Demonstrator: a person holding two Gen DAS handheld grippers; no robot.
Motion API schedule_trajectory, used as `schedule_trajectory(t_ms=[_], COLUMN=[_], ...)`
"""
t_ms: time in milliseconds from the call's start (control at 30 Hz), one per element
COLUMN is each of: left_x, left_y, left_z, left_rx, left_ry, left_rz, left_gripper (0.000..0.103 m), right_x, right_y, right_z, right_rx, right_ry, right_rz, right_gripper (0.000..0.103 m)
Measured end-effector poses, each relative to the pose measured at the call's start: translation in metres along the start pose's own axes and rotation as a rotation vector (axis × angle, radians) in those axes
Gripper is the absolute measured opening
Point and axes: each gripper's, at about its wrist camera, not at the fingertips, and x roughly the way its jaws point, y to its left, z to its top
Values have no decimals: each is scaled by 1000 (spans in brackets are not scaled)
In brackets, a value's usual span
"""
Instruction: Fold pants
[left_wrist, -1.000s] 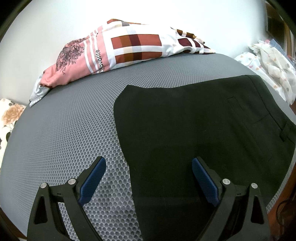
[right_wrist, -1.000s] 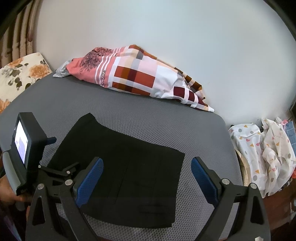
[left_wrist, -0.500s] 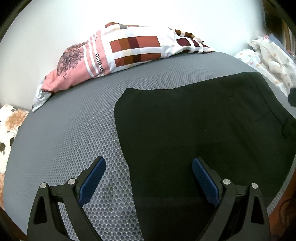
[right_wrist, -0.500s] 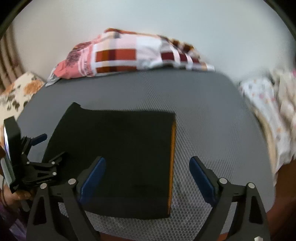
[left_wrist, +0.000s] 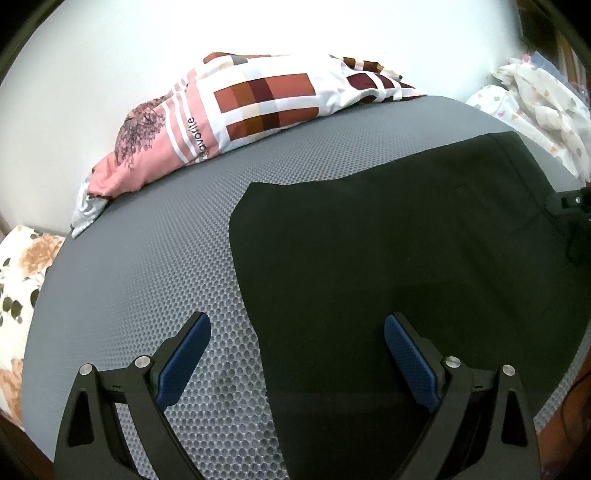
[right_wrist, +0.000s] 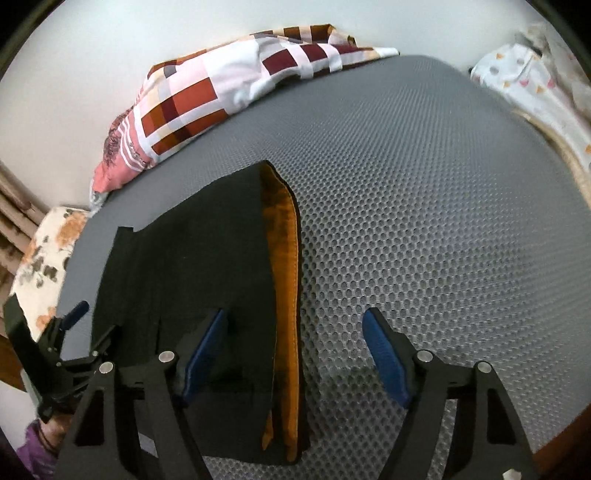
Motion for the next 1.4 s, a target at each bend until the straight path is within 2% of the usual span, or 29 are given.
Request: schedule_trajectory(t_ms=[267, 367, 433, 467, 500, 567, 600, 700, 833, 933, 1100, 1133, 1167, 1200, 1233, 1267, 1333, 1400], left_x=[1, 4, 9, 13, 16, 23, 25, 25, 21, 21, 26, 26, 26, 25, 26, 26, 32, 37], left_y=[-3, 4, 14, 21, 26, 36, 39, 37, 31, 29, 48, 49, 48, 49, 52, 58, 71, 81], left_z=[1, 0, 0, 0, -1, -3, -4, -2, 3, 4, 6, 8, 8, 9, 9, 8, 6, 3], left_rx=[23, -19, -79, -122, -149, -208, -229, -184, -158, -133, -248, -254, -249, -243, -247, -264, -293, -336], left_ry=[-2, 19, 51, 76, 92, 127, 136, 135, 138, 137, 143, 144, 143, 140, 138, 138, 151, 170], left_rz=[16, -26, -91, -143, -178, -254, -287, -334, -484, -489, -616, -631, -627, -617, -611, -611, -602, -643], left_gripper=[95, 95, 95, 95, 95, 95, 95, 94, 92, 92, 92, 90, 88, 80, 70, 64, 36, 35], right_x=[9, 16, 20, 25, 29, 32, 33, 39, 44, 47, 51, 51, 50, 50, 49, 48, 44, 48], right_y=[-10, -8, -7, -10, -12, -19, -23, -35, -34, -33, -32, -25, -21, -18, -17, -16, -18, -23], right_z=[9, 13, 18, 19, 20, 24, 25, 28, 29, 31, 36, 35, 33, 32, 31, 31, 23, 21], right_rx=[44, 29, 23, 48, 66, 69, 80, 113, 84, 52, 64, 39, 27, 18, 16, 17, 6, 24], right_ry=[29, 54, 83, 125, 151, 171, 186, 233, 296, 333, 367, 365, 363, 354, 341, 328, 302, 304], right_rz=[145, 222, 271, 346, 386, 437, 460, 522, 577, 600, 628, 602, 583, 562, 551, 553, 551, 574], right_gripper=[74, 74, 72, 68, 68, 66, 61, 54, 52, 52, 53, 52, 44, 29, 29, 27, 26, 27])
